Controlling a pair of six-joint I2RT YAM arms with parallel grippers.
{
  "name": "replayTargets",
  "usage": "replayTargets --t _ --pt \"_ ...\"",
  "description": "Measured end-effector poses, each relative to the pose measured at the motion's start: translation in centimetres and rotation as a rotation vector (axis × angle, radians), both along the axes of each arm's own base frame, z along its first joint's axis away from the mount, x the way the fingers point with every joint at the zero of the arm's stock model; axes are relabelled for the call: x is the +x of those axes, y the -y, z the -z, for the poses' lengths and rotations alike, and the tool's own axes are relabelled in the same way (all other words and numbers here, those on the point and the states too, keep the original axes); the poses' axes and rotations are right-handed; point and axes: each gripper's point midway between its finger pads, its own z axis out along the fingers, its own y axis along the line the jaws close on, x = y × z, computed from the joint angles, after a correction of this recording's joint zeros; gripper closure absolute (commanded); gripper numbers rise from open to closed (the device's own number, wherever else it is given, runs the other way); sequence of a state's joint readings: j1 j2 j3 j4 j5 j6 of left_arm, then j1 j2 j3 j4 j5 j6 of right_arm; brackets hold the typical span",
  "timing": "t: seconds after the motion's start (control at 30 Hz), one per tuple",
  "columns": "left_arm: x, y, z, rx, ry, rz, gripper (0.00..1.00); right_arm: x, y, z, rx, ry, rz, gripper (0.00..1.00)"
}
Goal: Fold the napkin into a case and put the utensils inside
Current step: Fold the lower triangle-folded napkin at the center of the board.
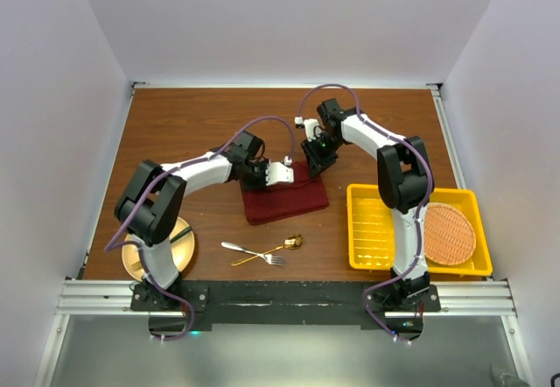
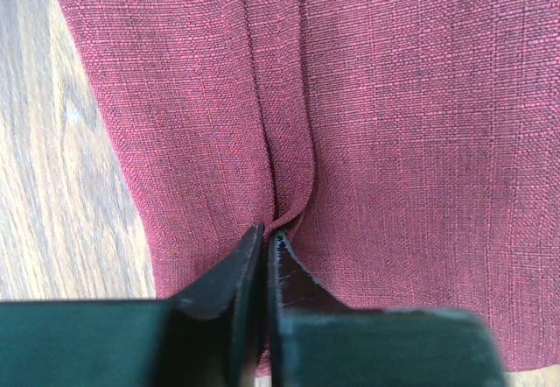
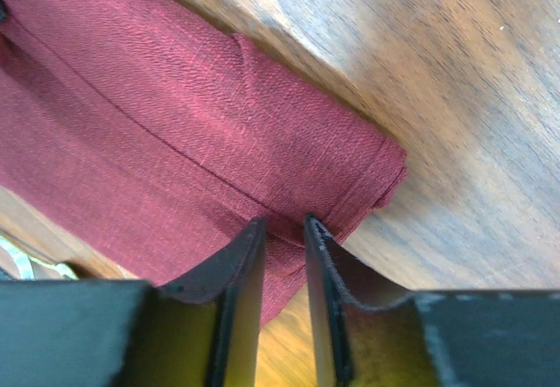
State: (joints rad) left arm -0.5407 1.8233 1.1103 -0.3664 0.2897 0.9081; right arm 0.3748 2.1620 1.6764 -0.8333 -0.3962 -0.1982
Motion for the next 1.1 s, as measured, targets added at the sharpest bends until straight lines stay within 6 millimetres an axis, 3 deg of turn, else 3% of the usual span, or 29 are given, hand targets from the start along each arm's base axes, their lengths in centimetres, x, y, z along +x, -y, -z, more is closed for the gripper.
replayTargets --t 0.2,0.33,0.4,0.5,0.57,0.67,0.8,0.9,1.1 --pt "-1.0 -1.0 -1.1 -0.066 -0.092 -0.009 0.64 0.1 0.0 0.4 -0.001 0.009 0.000 0.76" --pt "-2.1 -1.4 -4.9 -0.164 -0.142 -0.045 0.54 0.1 0.1 0.5 0.000 0.012 0.001 0.76" --pt "-1.4 -1.2 -7.6 -0.250 -0.146 -0.103 0.50 0.1 0.1 0.5 0.000 0.012 0.001 0.76" --pt "1.4 -1.8 -11.0 -0.376 -0.130 -0.245 0.50 0.1 0.1 0.5 0.000 0.012 0.001 0.76" --pt "3.0 -2.4 -11.6 -0.413 -0.134 -0.325 0.51 0.1 0.1 0.5 0.000 0.012 0.001 0.76" --pt "4.7 -2.7 -10.0 -0.430 -0.183 -0.421 0.55 0.1 0.1 0.5 0.000 0.012 0.001 0.76" --pt "4.8 -2.9 -5.9 -0.385 -0.289 -0.519 0.67 0.1 0.1 0.5 0.000 0.012 0.001 0.76" --pt "4.3 -3.3 -3.2 -0.335 -0.343 -0.563 0.74 0.1 0.1 0.5 0.000 0.012 0.001 0.76" --pt "1.9 -3.7 -0.3 -0.251 -0.390 -0.550 0.78 0.1 0.0 0.5 0.001 0.010 0.005 0.76"
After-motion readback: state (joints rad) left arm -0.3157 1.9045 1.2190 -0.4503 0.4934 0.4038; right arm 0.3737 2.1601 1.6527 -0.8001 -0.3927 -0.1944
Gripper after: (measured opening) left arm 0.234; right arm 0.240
